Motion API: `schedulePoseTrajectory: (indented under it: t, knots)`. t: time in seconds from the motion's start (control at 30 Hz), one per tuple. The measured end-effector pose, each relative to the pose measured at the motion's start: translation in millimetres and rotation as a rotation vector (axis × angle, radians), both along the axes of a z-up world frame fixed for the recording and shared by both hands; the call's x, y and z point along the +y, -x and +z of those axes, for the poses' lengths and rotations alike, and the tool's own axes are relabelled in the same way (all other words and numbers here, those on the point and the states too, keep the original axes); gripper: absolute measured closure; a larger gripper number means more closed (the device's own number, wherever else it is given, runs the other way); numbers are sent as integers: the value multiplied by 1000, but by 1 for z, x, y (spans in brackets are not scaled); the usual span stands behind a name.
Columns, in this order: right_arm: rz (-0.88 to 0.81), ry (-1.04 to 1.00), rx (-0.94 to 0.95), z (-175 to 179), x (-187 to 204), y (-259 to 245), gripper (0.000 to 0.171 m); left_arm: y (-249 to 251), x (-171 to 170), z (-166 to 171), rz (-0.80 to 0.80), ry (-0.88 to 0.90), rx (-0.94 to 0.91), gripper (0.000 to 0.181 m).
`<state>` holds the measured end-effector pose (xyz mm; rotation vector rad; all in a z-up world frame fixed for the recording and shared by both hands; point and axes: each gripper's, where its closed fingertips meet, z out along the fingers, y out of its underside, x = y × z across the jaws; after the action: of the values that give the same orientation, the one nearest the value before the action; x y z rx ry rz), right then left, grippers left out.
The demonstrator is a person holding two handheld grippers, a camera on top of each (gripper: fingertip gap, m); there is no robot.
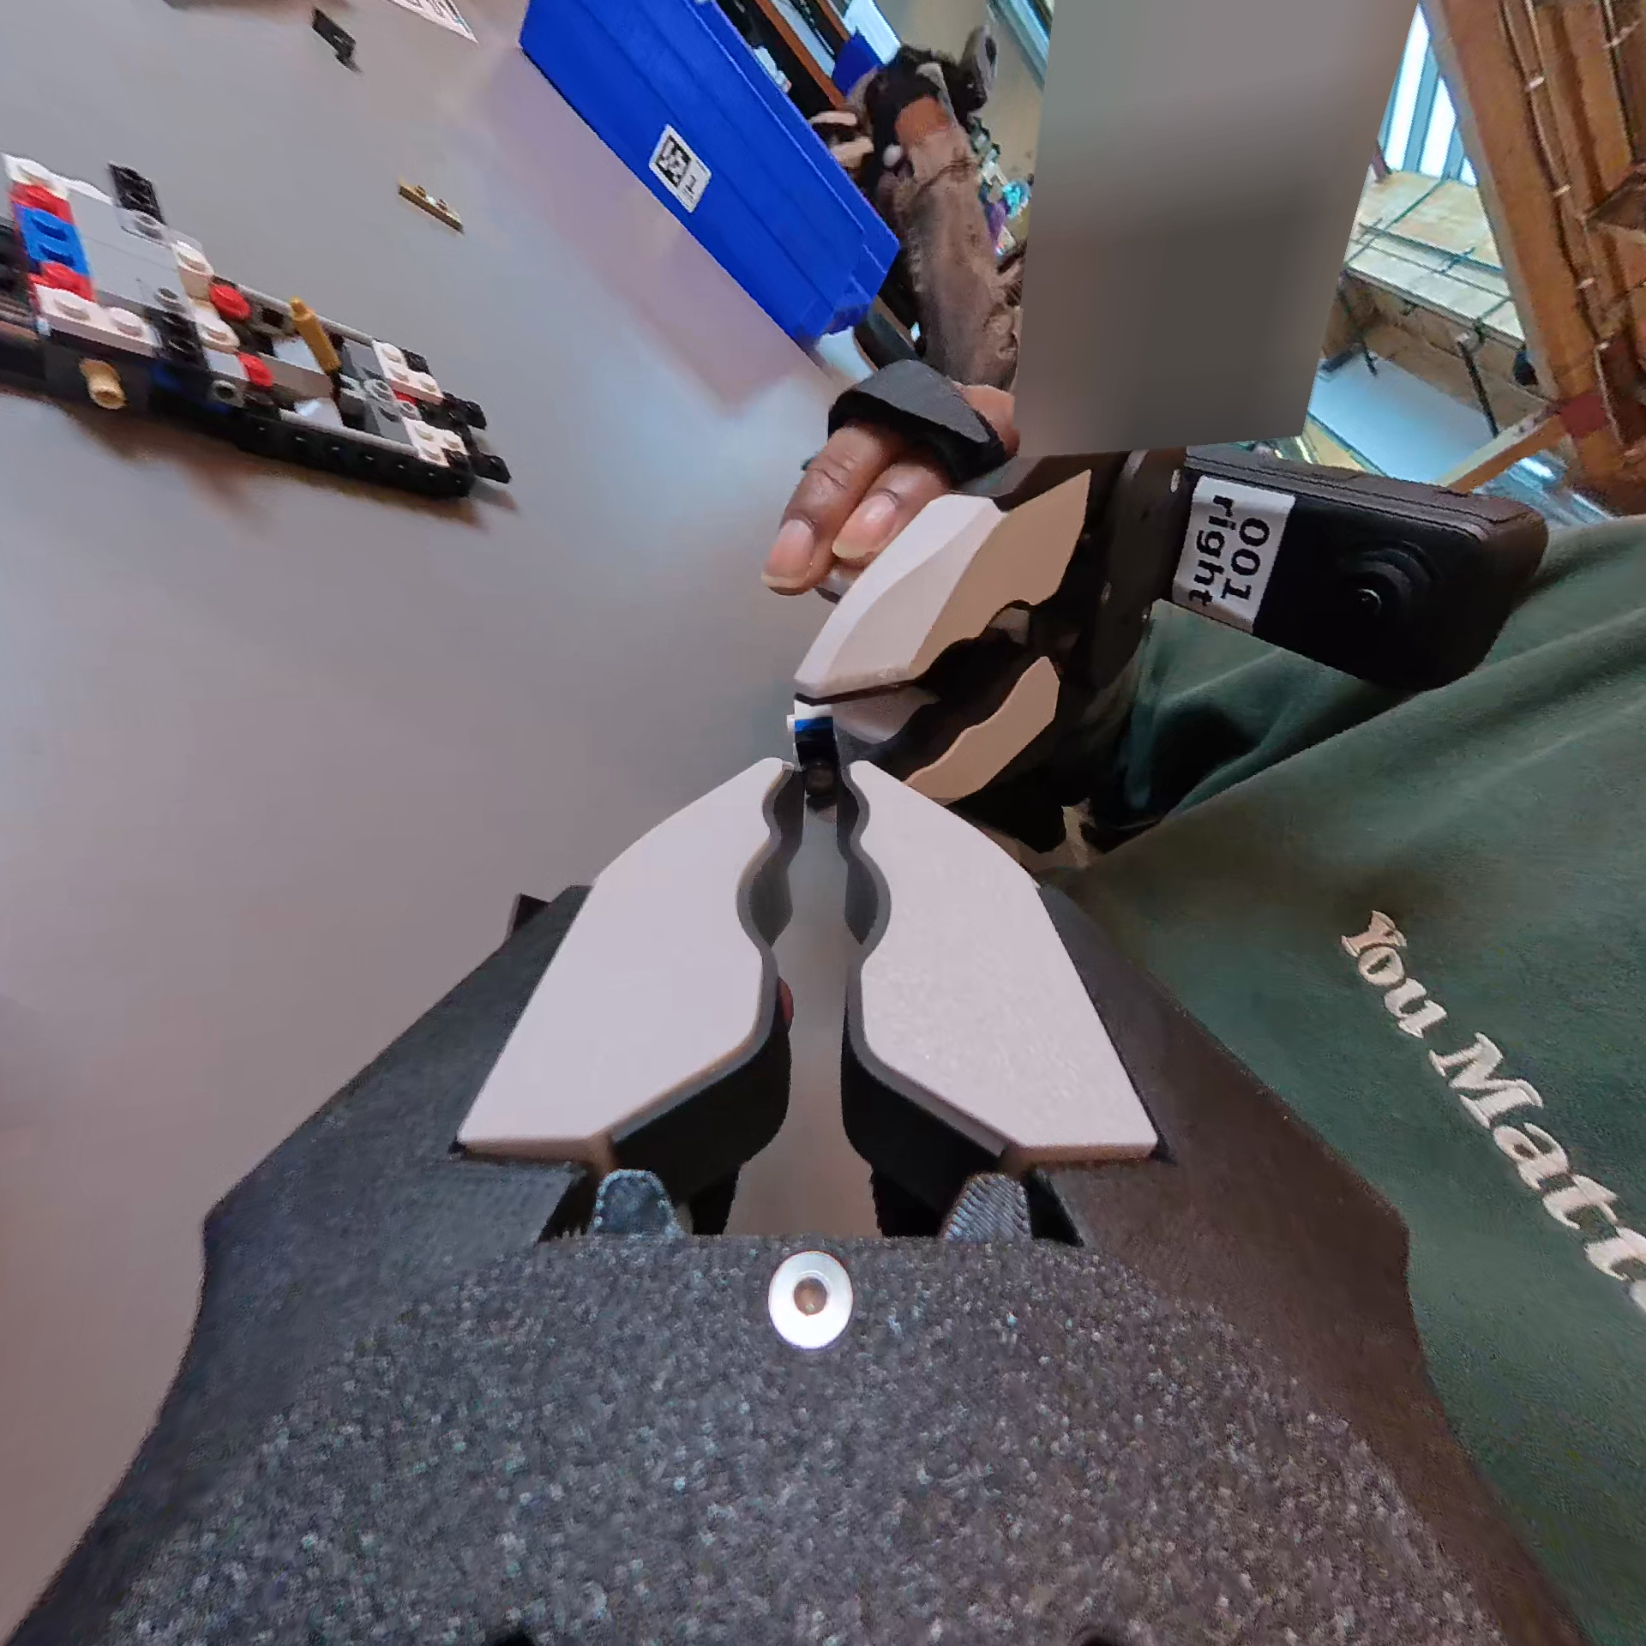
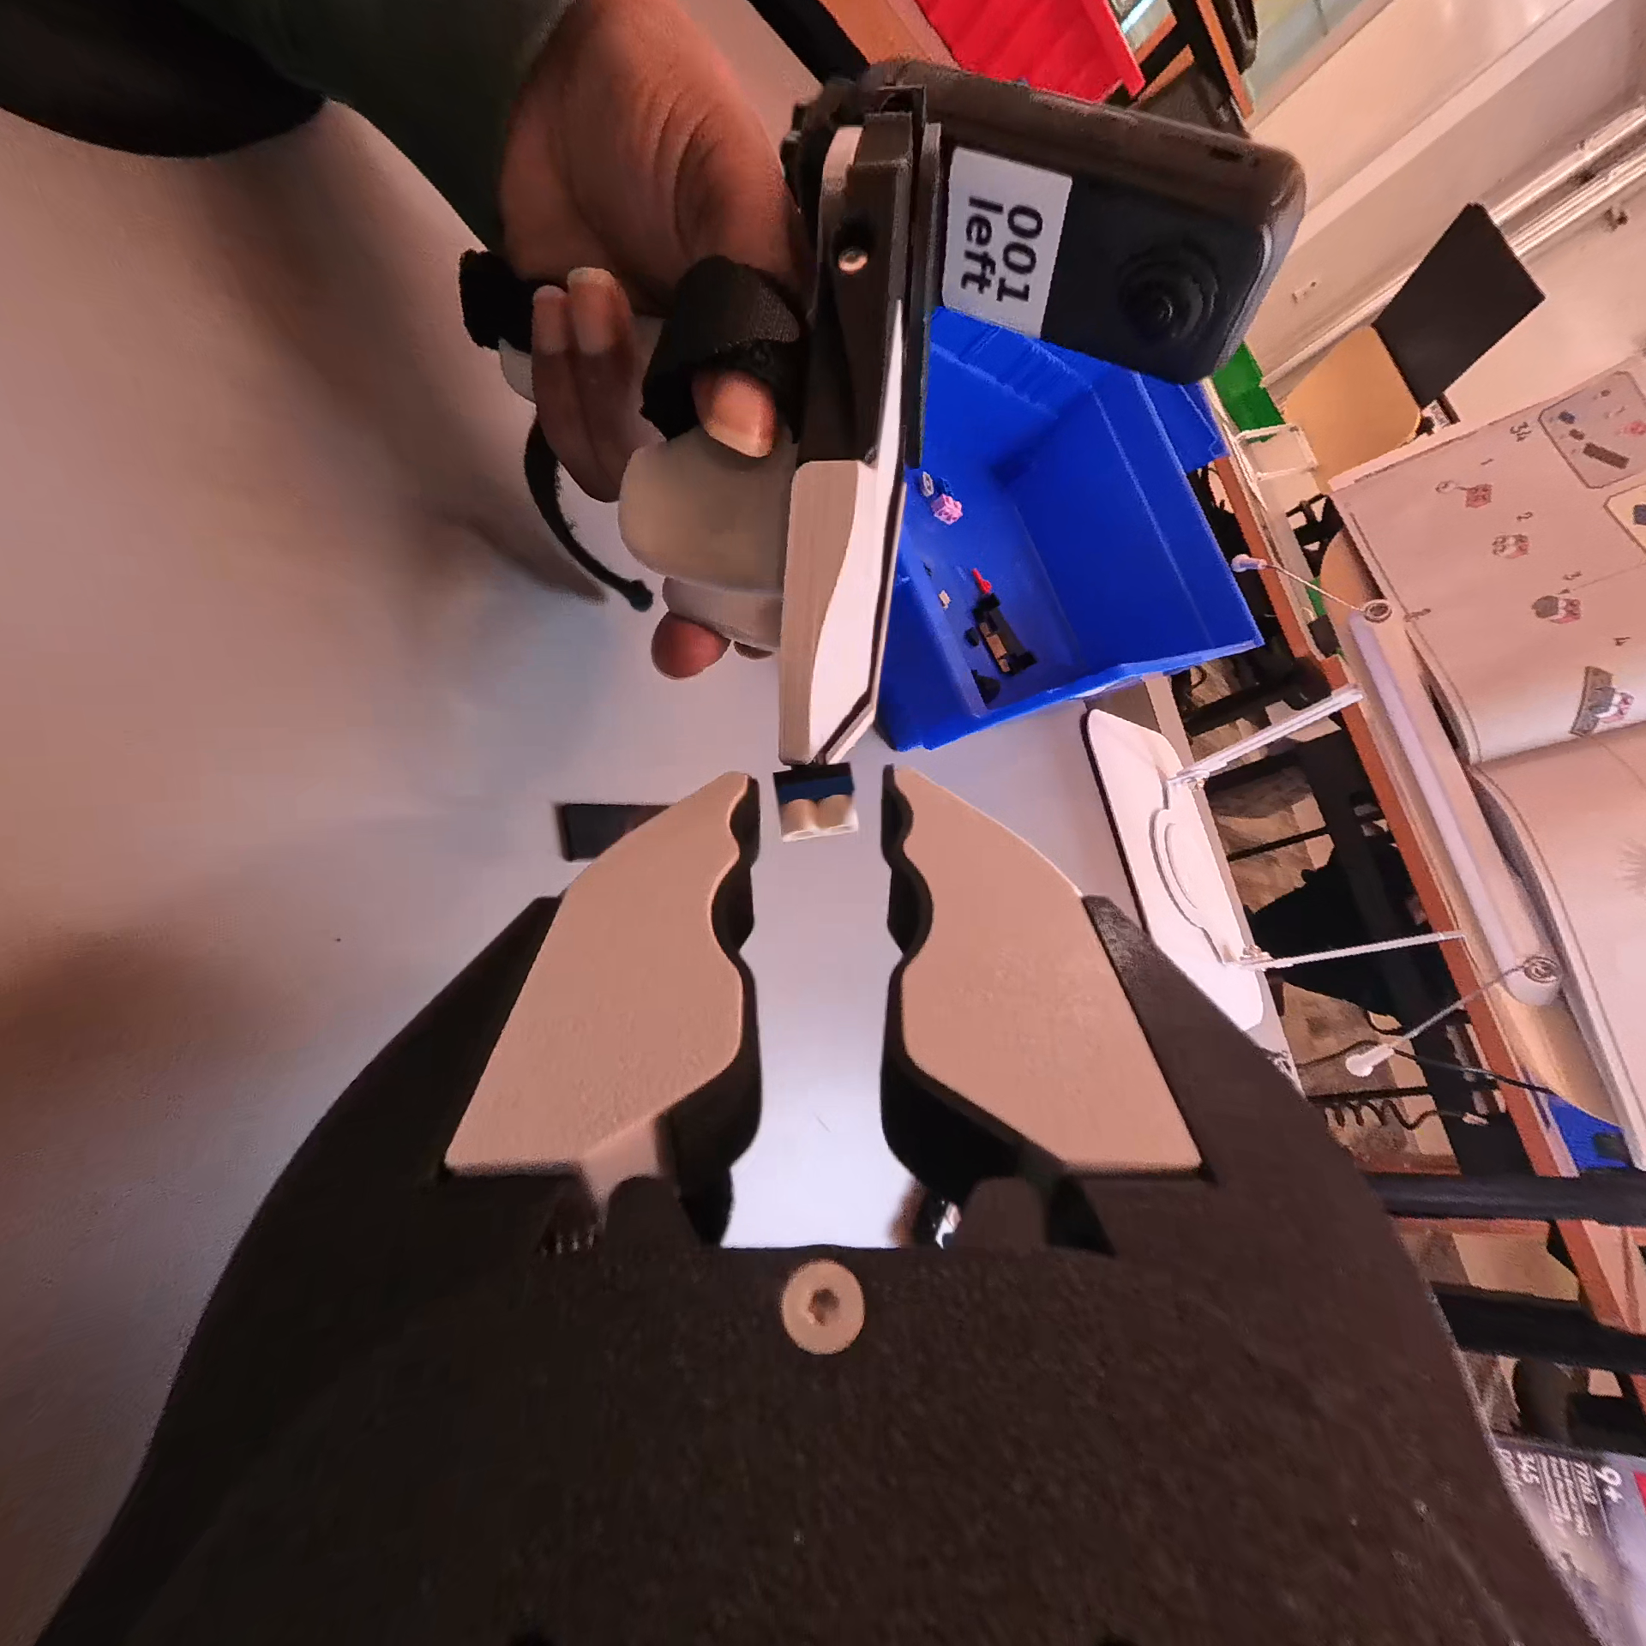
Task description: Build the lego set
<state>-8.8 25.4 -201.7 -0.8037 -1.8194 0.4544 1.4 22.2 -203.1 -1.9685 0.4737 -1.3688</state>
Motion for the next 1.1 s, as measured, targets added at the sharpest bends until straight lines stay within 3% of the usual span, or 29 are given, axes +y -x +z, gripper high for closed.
schedulePoseTrajectory:
  t: [0.17, 0.63, 0.8, 1.0, 1.1]
  knots:
    - [35, -28, -4, -2, -6, -2, 154, -5, -5, 0, -35, 4, -4, 174]
    - [-2, -45, -29, -3, 0, -1, 154, -6, 0, 0, 2, 12, 6, 173]
    - [-128, -12, -47, -5, 41, -17, 155, 43, 18, 14, 157, -67, 53, 173]
    - [-129, 30, -27, -6, 42, -11, 154, 120, 55, 5, 563, -390, 688, 173]
    - [-120, 25, -50, -13, 40, -10, 154, 149, 62, -6, 678, -358, 843, 168]
